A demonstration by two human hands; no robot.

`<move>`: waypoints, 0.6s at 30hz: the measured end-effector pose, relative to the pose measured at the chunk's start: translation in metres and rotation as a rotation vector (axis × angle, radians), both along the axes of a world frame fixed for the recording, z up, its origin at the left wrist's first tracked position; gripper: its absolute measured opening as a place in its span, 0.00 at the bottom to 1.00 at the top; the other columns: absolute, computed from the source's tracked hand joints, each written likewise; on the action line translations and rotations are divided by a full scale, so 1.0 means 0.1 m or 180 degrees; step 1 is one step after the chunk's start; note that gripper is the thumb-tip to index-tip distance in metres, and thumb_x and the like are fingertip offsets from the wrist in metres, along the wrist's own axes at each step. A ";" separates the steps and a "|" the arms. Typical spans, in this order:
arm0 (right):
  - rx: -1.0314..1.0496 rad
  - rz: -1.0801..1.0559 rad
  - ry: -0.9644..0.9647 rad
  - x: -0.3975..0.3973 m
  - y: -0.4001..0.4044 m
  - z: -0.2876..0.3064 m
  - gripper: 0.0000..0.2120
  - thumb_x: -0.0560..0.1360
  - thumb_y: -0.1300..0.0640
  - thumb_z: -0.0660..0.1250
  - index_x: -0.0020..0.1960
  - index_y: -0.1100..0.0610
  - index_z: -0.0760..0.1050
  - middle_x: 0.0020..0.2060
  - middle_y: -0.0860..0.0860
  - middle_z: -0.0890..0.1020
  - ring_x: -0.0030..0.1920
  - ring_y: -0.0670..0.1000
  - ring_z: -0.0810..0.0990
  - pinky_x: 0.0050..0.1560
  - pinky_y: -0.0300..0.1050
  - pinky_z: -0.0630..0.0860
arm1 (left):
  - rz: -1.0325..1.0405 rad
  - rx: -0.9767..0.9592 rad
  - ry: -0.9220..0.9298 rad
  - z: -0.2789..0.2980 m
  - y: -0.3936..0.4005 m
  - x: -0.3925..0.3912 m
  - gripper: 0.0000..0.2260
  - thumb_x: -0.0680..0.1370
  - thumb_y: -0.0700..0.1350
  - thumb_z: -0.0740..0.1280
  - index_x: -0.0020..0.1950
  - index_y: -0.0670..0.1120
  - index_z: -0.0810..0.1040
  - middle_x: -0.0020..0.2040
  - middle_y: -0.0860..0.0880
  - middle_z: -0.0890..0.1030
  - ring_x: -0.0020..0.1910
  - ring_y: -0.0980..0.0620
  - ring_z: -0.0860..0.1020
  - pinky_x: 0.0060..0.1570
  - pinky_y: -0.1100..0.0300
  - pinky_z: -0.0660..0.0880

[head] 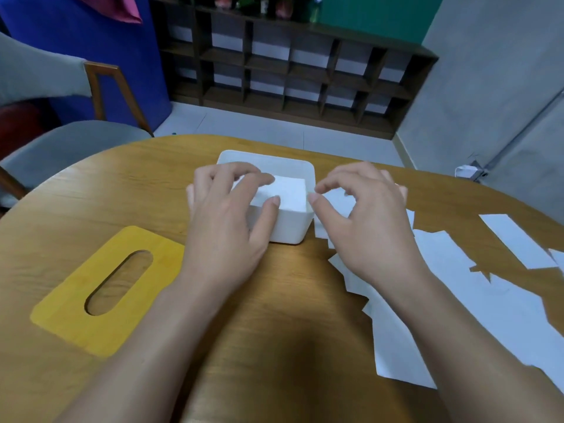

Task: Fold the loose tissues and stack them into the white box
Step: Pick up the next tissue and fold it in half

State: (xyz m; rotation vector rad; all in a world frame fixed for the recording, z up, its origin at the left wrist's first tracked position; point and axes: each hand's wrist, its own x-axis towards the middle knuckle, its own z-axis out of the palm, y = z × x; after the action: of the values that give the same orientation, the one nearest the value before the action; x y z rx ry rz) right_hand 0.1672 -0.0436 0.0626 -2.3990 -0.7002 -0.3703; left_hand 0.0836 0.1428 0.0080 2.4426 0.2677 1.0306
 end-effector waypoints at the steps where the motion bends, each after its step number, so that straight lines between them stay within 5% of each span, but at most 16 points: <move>1: 0.0119 -0.0003 0.0075 -0.07 -0.06 -0.02 0.05 0.82 0.42 0.72 0.51 0.41 0.83 0.59 0.35 0.79 0.62 0.42 0.74 0.65 0.44 0.58 | -0.0106 -0.0017 -0.0089 -0.02 -0.06 0.00 0.12 0.85 0.49 0.71 0.66 0.49 0.84 0.64 0.53 0.79 0.67 0.47 0.71 0.66 0.46 0.71; 9: 0.0455 -0.0004 0.0481 -0.50 -0.54 -0.39 0.03 0.80 0.46 0.75 0.48 0.43 0.83 0.53 0.36 0.83 0.57 0.43 0.79 0.65 0.50 0.69 | -0.0731 -0.0390 0.0336 -0.22 -0.72 -0.12 0.12 0.82 0.47 0.73 0.66 0.51 0.85 0.58 0.55 0.79 0.62 0.50 0.72 0.63 0.60 0.72; 13: 0.0454 -0.0134 0.0581 -0.56 -0.85 -0.65 0.04 0.81 0.51 0.73 0.47 0.43 0.83 0.49 0.36 0.84 0.55 0.43 0.80 0.59 0.57 0.77 | -0.1186 -0.0282 0.0876 -0.37 -0.93 -0.20 0.11 0.84 0.51 0.71 0.67 0.54 0.84 0.62 0.58 0.81 0.65 0.54 0.73 0.66 0.58 0.72; 18: 0.0063 -0.0314 0.0588 -0.60 -1.20 -0.85 0.03 0.81 0.50 0.74 0.51 0.42 0.83 0.51 0.36 0.82 0.57 0.42 0.80 0.64 0.51 0.72 | -0.1467 -0.0151 0.1179 -0.45 -1.07 -0.24 0.11 0.85 0.52 0.69 0.67 0.56 0.82 0.63 0.63 0.80 0.67 0.58 0.73 0.67 0.58 0.73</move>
State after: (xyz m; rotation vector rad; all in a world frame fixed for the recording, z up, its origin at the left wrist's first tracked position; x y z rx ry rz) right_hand 0.1076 -0.1637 -0.0223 -2.4168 -0.4944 -0.1912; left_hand 0.0597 0.0362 -0.0375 2.4698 -0.1502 0.3714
